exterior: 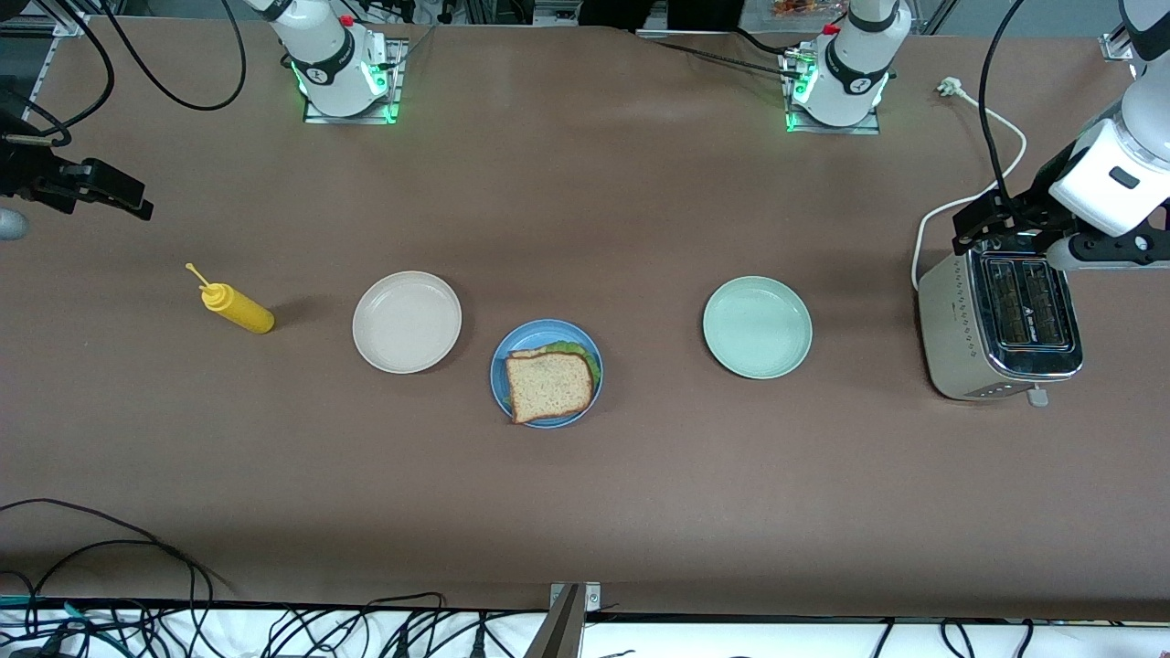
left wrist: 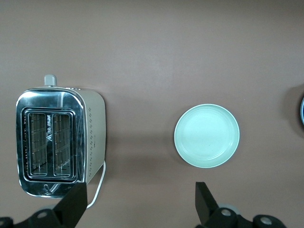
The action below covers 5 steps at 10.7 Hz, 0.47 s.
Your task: Make sandwich in blue plate with both arms
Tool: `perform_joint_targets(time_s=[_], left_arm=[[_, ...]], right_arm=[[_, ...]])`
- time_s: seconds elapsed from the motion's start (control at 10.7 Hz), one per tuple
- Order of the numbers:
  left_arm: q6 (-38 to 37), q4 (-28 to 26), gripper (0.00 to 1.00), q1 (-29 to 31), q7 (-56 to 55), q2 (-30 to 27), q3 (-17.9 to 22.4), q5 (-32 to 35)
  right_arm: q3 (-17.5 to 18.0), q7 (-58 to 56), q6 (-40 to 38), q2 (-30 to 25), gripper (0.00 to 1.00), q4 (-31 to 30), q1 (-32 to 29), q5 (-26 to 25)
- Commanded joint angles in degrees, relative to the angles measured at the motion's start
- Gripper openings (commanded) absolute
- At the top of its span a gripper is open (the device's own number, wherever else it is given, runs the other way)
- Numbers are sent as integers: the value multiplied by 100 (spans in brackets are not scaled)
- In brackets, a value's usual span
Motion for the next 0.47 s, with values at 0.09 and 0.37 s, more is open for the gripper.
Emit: perform_joint_targets(time_s=[0.09, 0.37], left_arm=[[-86, 38, 100, 59, 48, -55, -161, -30], [-94, 56, 100, 50, -83, -37, -187, -29]], right_arm=[[-104, 38, -510, 193, 100, 749, -34, -20], [-105, 55, -519, 219, 100, 749, -17, -11]])
